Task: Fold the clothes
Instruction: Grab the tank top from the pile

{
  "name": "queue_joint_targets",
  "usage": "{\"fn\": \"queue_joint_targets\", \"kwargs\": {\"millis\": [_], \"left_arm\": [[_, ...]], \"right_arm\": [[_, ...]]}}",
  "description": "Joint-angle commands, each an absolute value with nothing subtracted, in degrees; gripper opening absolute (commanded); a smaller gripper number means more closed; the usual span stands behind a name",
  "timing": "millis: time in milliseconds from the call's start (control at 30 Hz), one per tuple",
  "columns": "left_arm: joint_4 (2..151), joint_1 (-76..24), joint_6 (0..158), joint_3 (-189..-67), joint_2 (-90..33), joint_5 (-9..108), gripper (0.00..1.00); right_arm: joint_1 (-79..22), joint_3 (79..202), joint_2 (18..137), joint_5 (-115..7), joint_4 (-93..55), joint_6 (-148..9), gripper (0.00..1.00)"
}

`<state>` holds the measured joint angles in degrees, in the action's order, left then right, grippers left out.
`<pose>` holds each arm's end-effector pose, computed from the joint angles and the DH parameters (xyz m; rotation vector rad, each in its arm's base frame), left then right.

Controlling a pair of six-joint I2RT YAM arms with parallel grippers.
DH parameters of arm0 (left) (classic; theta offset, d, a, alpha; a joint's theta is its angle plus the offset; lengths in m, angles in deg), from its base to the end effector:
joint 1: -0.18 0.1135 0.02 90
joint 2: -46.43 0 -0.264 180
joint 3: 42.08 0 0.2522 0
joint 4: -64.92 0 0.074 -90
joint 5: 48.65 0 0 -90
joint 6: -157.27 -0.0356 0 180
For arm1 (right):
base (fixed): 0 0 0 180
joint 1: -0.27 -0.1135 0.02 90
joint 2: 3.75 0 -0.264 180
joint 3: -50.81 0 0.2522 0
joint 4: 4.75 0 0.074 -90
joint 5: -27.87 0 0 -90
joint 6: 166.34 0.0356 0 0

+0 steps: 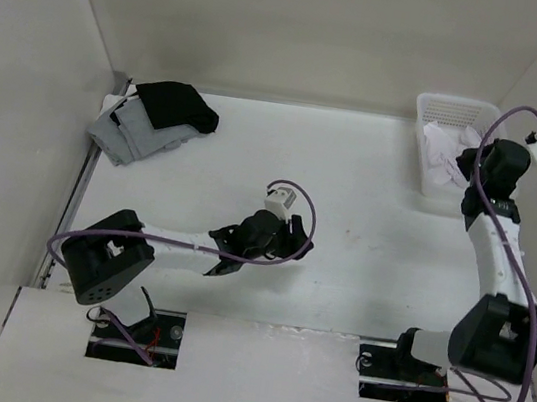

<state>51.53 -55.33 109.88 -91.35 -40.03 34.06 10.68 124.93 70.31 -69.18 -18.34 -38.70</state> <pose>0.1762 -0.2485 0.1804 0.1505 2.1140 -0.9544 0.3002 -0.0596 0.3420 0.8166 1.6163 0.2272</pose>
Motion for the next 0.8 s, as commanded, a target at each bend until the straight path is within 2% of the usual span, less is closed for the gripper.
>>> {"fn": "queue_joint_targets", "kwargs": {"millis": [0, 200, 400, 767], "left_arm": [[45.6, -53.7, 108.9, -91.4, -41.1, 37.6, 0.48], [45.7, -49.7, 109.7, -91.6, -42.3, 40.2, 0.48], [46.3, -47.3, 111.0, -92.5, -44.0, 41.6, 0.48], [47.1, -42.7, 112.9, -92.3, -43.8, 43.2, 0.48]], "right_arm": [[13.1, 133.4, 81.4, -67.1, -22.4, -41.7, 0.11], [14.5, 147.5, 99.1, -64.0, -27.3, -43.8, 0.37], [14.2, 156.5, 109.3, -62.2, -30.5, -44.2, 0.52], [14.2, 163.0, 116.9, -65.0, -39.6, -44.7, 0.53]]}}
